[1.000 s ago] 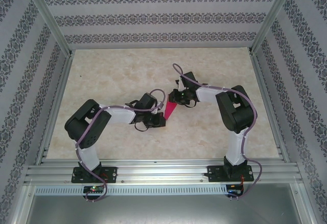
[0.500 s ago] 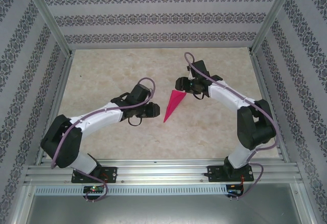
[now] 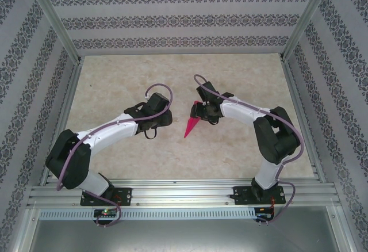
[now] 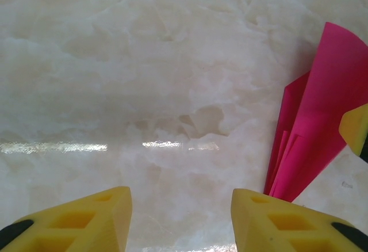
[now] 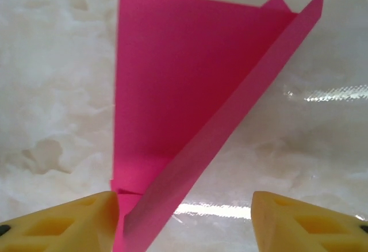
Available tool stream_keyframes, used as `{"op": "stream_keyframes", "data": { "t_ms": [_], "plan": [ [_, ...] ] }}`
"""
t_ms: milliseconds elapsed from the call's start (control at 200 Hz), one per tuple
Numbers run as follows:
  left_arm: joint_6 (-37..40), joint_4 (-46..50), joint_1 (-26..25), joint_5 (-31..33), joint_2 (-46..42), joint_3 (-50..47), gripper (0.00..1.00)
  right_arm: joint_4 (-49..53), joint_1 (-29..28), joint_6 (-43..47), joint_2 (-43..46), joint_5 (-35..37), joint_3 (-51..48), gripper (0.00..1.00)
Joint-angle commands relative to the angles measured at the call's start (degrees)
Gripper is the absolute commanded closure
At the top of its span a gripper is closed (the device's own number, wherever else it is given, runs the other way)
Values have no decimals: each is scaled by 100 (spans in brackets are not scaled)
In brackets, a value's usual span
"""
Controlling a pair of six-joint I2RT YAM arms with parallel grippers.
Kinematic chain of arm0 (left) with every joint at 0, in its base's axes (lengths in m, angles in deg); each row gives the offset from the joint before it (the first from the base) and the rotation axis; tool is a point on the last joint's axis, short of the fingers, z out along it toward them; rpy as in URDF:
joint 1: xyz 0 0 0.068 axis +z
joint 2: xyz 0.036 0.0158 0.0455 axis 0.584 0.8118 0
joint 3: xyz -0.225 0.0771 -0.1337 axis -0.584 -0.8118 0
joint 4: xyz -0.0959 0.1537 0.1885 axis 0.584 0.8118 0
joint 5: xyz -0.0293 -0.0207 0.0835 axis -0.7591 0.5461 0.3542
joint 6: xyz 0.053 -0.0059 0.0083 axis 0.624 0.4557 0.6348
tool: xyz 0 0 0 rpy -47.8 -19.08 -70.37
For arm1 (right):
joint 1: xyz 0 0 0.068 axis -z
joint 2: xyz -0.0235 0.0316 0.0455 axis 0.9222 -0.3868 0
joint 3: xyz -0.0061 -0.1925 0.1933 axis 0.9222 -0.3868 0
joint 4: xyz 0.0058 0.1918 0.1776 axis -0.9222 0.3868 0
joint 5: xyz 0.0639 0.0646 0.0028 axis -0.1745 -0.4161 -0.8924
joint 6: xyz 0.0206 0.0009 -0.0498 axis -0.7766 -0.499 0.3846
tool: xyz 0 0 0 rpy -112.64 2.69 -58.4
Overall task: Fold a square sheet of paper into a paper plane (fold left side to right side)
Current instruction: Pick up the paper plane at the center of the table, then place the paper plane at the center of the table.
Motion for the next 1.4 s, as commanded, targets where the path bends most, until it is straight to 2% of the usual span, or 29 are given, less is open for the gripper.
{"op": "stream_keyframes", "data": {
  "t_ms": [0, 275, 355, 600, 759, 909, 974, 1049, 1149, 1179, 1269, 1394],
  "plan": [
    [-119, 94, 38, 95, 33, 12, 50, 32, -67, -163, -76, -40, -16, 47],
    [-105, 175, 38, 218, -37, 23, 49, -72, -6, -163, 473, -279, -293, 89],
    [-83, 200, 38, 258, -53, 42, 49, -240, 10, -67, 733, -573, -362, 100],
    [-64, 306, 38, 492, -183, 40, 48, -515, 2, 414, 1571, -1699, -313, 100],
    [-113, 347, 38, 727, -406, -60, 47, -436, 158, 645, 1995, -1802, -511, 100],
    [-141, 280, 38, 814, -570, -189, 44, -1268, 786, 711, 1581, -2995, -1160, 100],
    [-124, 298, 34, 799, -569, -179, 43, -1213, 1000, 1067, 1176, -3235, -1158, 100],
    [-109, 324, 38, 780, -536, -168, 43, -988, 1223, 1491, 743, -3190, -1066, 100],
    [-131, 316, 38, 733, -512, -173, 43, -804, 1641, 1689, 378, -2933, -967, 92],
    [-138, 316, 36, 717, -515, -173, 43, -700, 1724, 1717, 401, -2680, -929, 83],
    [-124, 342, 38, 736, -552, -172, 42, -23, 1710, 1965, 682, -1715, -615, 71],
    [-75, 441, 38, 863, -576, -112, 42, 851, 1290, 2120, 1175, -503, -198, 61]
  ]
}}
